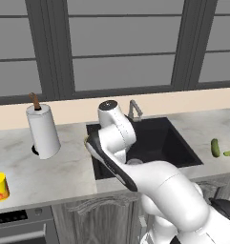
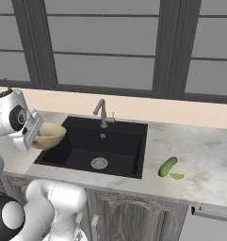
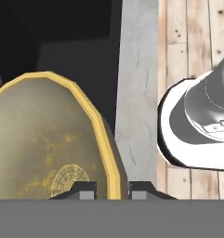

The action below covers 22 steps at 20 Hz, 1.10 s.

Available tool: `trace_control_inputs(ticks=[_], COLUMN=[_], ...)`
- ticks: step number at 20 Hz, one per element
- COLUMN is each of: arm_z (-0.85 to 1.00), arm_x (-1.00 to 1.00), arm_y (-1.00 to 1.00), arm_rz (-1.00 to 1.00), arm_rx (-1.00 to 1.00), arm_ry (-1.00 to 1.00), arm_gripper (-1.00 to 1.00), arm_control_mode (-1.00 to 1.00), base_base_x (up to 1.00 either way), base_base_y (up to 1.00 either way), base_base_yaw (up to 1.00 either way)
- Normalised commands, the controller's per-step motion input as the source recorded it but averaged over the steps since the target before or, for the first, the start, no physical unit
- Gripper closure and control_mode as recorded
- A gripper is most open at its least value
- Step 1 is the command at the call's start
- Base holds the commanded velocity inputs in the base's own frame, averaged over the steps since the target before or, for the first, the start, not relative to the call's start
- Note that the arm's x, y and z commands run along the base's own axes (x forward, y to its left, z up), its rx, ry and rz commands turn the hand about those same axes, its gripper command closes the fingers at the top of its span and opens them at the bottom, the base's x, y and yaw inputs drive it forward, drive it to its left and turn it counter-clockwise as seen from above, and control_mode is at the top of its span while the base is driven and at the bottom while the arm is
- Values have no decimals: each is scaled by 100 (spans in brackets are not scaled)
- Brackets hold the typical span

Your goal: Remove the lemon wedge and cucumber from the sink. Then move the bowl and cup from the counter to the sink for washing.

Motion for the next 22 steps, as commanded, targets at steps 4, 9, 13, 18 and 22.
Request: trace_control_inputs(ticks=[4,9,13,18,22], arm_z=[1,0,0,0,-3], arm_x=[5,11,13,7,5], arm_y=[-26,-24,-27,-25,-23], arm_rz=[-1,-1,0,0,0], arm_rx=[-8,-3,-2,-2,0], arm_ry=[5,12,7,2,0], arm_gripper=[100,100,100,100,100], arm_control_mode=[-100,-100,-100,-100,-100], base_base_x=[0,0,0,0,0], base_base_y=[0,0,0,0,0], base_base_yaw=[0,0,0,0,0])
